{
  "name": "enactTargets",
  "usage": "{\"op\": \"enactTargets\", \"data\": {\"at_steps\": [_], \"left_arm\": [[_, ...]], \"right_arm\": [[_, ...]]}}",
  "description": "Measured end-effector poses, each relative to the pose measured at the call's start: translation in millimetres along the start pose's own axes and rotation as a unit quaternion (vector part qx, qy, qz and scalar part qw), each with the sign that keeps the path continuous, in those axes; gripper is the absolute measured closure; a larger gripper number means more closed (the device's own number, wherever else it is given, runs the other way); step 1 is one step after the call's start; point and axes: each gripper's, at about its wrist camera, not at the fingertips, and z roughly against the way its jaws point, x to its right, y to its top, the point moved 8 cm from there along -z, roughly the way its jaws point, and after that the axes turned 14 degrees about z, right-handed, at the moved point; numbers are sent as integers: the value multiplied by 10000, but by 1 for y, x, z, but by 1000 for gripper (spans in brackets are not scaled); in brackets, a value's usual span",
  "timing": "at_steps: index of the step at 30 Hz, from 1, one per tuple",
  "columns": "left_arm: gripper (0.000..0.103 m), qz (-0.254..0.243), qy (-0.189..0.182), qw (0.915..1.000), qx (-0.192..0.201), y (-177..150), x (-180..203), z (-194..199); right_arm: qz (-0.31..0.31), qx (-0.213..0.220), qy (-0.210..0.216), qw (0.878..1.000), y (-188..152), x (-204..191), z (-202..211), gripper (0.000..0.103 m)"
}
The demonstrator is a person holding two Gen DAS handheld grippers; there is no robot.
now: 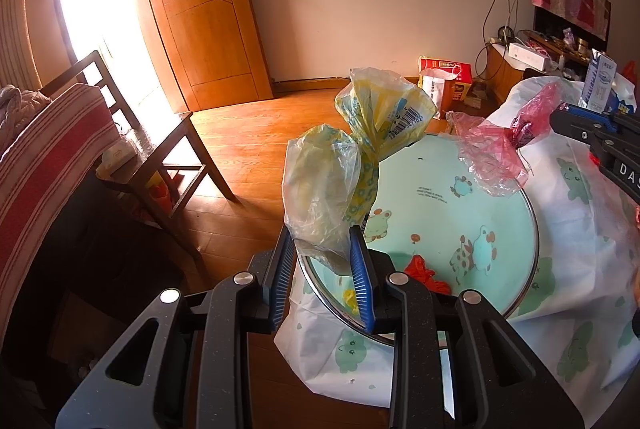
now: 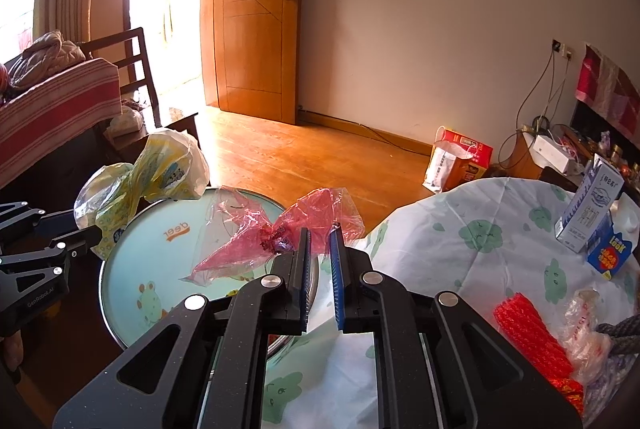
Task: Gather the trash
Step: 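Open both tools to drop the bags into the bin, then withdraw both tools from the bin back toward the table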
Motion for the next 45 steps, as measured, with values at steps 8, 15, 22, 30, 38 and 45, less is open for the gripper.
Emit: {"op": "enactTargets", "data": {"at_steps": [8, 15, 22, 30, 38, 45], "left_arm": [[58, 9, 18, 10000, 37, 0, 0, 1], [32, 50, 137, 9999, 82, -1, -1, 1], [26, 46, 181, 9998, 101, -1, -1, 1], [20, 82, 237, 9996, 112, -1, -5, 0], [10, 161, 306, 9993, 118, -1, -9, 0], [6, 146, 367, 9991, 161, -7, -1, 0]], "right_arm": [[-47, -74, 162, 9998, -5, -4, -6, 74], [-110, -93, 84, 9999, -12, -4, -5, 51], [-116, -88, 34, 9999, -13, -3, -3, 46], [-103, -31, -39, 9999, -11, -3, 1, 40], [-104, -39, -143, 9998, -13, -2, 2, 30], [-198, 7, -257, 9995, -18, 6, 22, 23]]}}
